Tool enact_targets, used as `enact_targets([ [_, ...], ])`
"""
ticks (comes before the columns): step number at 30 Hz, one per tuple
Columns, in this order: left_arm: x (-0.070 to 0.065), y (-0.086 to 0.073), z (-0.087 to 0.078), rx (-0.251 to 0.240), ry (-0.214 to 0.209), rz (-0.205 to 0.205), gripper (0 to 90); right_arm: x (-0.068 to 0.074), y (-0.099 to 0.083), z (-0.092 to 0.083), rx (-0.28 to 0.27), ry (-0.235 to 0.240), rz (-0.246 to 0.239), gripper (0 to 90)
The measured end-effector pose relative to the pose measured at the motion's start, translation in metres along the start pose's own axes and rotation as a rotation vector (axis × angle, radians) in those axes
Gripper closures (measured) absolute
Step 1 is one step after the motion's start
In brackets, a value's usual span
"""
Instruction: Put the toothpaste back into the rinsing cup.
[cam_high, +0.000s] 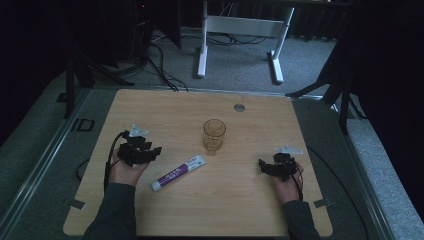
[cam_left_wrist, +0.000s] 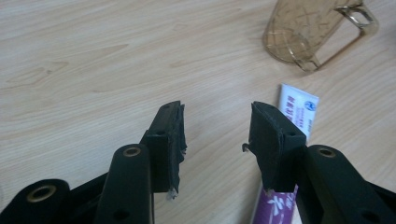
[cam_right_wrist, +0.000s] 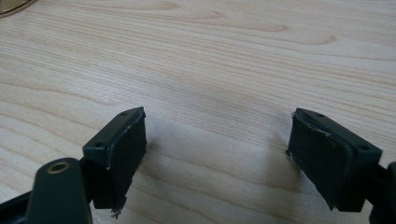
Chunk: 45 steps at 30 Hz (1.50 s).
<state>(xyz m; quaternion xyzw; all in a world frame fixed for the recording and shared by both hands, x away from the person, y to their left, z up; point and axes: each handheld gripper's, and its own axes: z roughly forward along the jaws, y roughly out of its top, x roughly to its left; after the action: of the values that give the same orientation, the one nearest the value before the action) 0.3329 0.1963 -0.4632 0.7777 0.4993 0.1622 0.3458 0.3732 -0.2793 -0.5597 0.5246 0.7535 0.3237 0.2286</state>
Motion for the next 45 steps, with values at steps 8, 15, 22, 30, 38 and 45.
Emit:
enact_targets([
  [8,-0.005,0.008,0.001,0.027,-0.016,0.026,55.2,0.0,0.0,0.0,0.0,0.0,0.0,18.9],
  [15,-0.008,0.011,-0.002,0.047,-0.009,0.049,56.1,0.0,0.0,0.0,0.0,0.0,0.0,18.9],
  [22,-0.012,0.014,-0.007,0.045,-0.021,0.061,58.1,0.0,0.0,0.0,0.0,0.0,0.0,18.9],
  [30,-0.016,0.018,-0.008,0.064,-0.027,0.086,58.9,0.0,0.0,0.0,0.0,0.0,0.0,18.9],
  [38,-0.021,0.021,-0.008,0.079,-0.032,0.112,57.7,0.0,0.0,0.0,-0.001,0.0,-0.001,18.9],
  [45,-0.023,0.022,-0.006,0.098,-0.024,0.141,57.4,0.0,0.0,0.0,0.0,0.0,-0.001,18.9],
])
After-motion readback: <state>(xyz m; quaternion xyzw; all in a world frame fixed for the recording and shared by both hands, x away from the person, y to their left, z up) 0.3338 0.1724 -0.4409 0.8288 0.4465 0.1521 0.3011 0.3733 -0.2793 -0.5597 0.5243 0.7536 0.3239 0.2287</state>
